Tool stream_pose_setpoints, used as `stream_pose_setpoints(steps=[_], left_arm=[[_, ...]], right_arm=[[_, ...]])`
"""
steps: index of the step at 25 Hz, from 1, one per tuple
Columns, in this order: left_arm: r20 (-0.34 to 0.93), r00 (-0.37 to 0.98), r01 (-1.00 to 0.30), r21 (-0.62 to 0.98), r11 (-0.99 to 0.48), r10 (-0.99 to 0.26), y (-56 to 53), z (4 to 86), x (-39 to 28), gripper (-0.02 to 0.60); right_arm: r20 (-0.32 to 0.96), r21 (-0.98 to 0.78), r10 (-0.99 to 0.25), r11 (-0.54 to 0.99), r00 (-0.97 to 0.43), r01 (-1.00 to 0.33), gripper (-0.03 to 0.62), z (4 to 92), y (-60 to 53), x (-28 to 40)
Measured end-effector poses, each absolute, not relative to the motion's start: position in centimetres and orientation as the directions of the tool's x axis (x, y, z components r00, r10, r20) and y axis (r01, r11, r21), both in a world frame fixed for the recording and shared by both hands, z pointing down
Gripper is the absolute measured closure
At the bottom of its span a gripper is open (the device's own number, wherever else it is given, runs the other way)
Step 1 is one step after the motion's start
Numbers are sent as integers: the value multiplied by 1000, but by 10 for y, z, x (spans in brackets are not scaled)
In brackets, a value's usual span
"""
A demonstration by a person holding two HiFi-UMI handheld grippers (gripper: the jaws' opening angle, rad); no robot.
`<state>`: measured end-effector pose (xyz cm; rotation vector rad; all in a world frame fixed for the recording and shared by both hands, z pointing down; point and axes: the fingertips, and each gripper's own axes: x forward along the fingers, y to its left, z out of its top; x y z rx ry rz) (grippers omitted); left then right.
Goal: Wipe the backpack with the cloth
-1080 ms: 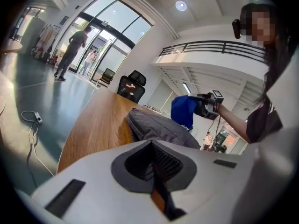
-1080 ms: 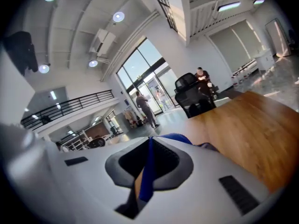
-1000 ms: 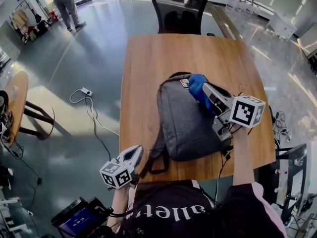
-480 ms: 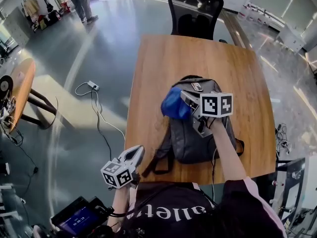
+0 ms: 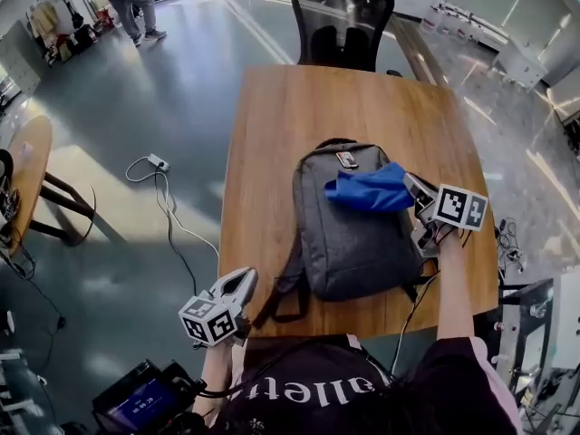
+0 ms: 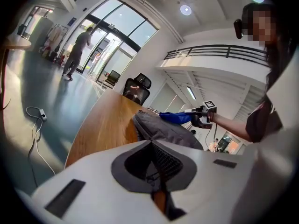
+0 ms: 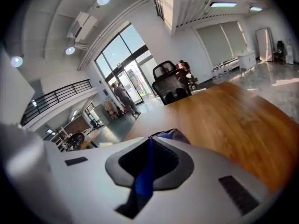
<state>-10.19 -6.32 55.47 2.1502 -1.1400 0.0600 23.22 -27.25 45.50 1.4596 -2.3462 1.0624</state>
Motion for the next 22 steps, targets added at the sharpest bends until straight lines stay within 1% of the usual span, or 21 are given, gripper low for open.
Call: stream_pose_setpoints(steps=[3, 7, 10, 13, 17, 22], left_arm=[[342, 632, -733, 554, -395, -695, -66, 553, -95, 581], [349, 639, -732, 550, -402, -686, -63, 554, -92, 581], [354, 633, -737, 546, -398, -688, -62, 555, -95, 581], [358, 627, -743, 542, -393, -692, -61, 555, -97, 581], [359, 628, -743, 541, -395, -690, -61, 556, -97, 581], [351, 644, -730, 548, -409, -679, -60, 554, -88, 581]], right_arm=[[502, -459, -758, 174, -416, -871, 563, 451, -269, 285], [527, -437, -788, 72, -319, -897, 563, 456, -260, 345], [541, -426, -799, 8, -262, -905, 563, 463, -254, 379], [542, -428, -807, -26, -233, -904, 563, 466, -250, 398], [510, -451, -814, 21, -278, -892, 563, 454, -253, 381], [413, -478, -806, 205, -424, -854, 563, 409, -273, 305]])
